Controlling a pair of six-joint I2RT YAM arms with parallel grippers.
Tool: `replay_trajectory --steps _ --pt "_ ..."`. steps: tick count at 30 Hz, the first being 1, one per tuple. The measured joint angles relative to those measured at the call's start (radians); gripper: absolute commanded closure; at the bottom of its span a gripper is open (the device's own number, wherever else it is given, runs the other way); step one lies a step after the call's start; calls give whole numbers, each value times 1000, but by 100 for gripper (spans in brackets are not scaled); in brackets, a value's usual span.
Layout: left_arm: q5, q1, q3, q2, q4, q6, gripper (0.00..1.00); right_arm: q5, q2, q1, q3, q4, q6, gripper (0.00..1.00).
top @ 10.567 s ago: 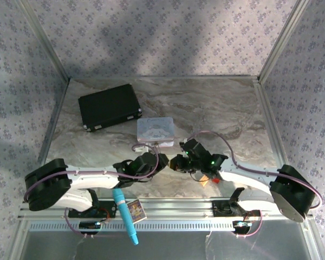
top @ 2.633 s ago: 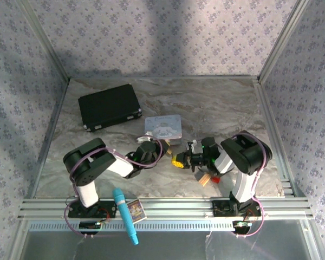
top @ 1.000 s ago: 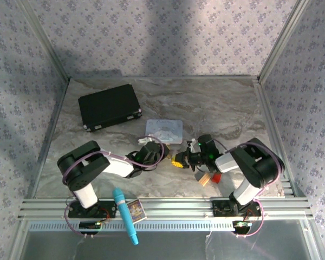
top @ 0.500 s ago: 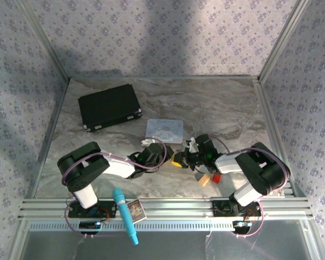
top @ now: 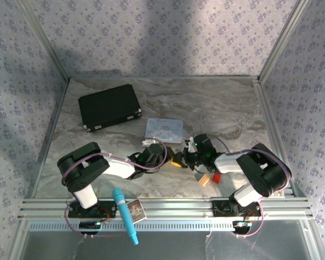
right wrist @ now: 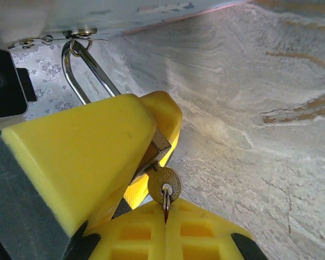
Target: Unlock the padlock with the key
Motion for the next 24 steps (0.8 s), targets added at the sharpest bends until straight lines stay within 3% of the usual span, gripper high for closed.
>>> replay_trajectory --steps 12,16,24 --pt "3 26 -14 -11 -26 -12 73 8 0 9 27 -22 -11 100" --pt "3 27 -29 -20 -18 -21 63 8 0 11 27 -24 -14 100" --pt "8 27 -41 -23 -1 -19 57 8 0 11 29 -24 -15 100"
